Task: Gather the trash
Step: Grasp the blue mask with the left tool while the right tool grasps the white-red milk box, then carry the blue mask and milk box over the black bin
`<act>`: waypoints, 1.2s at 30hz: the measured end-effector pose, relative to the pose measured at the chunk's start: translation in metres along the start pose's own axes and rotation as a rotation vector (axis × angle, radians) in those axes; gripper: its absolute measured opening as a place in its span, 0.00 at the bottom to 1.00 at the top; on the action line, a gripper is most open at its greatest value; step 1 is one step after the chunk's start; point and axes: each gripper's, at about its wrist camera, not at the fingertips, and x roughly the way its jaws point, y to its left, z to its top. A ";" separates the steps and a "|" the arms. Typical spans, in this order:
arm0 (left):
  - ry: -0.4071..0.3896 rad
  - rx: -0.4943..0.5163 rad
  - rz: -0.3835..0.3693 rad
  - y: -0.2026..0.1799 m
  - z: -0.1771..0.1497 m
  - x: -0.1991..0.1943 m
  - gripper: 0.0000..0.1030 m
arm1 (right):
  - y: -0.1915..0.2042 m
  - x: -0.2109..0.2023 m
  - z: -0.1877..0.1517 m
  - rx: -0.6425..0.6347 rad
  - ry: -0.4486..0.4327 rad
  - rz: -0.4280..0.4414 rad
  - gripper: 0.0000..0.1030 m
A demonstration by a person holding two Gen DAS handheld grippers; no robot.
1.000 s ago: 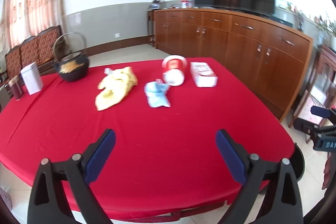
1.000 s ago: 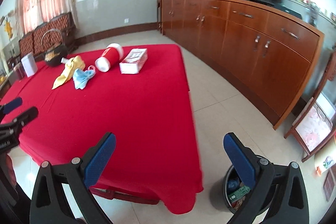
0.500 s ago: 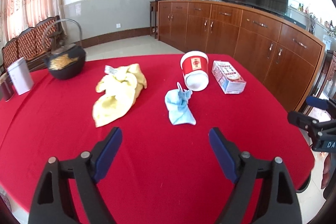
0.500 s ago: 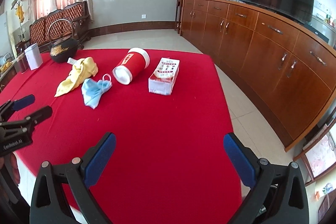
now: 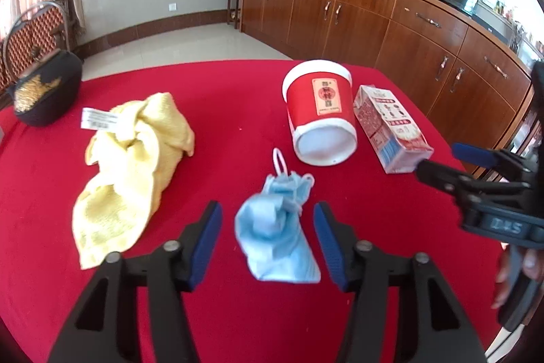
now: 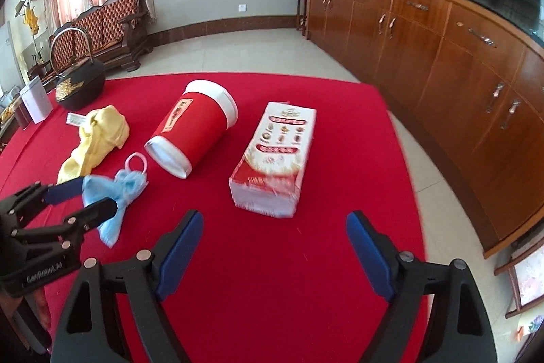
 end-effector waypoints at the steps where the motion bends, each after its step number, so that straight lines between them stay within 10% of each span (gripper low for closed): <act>1: 0.005 -0.002 0.002 0.000 0.001 0.003 0.49 | 0.001 0.009 0.005 0.002 0.008 0.002 0.83; 12: 0.003 -0.018 -0.037 -0.002 -0.001 0.003 0.19 | -0.006 0.054 0.019 0.061 0.090 0.020 0.53; 36: -0.118 0.083 -0.063 -0.053 -0.052 -0.094 0.15 | -0.041 -0.112 -0.079 -0.002 -0.074 -0.105 0.52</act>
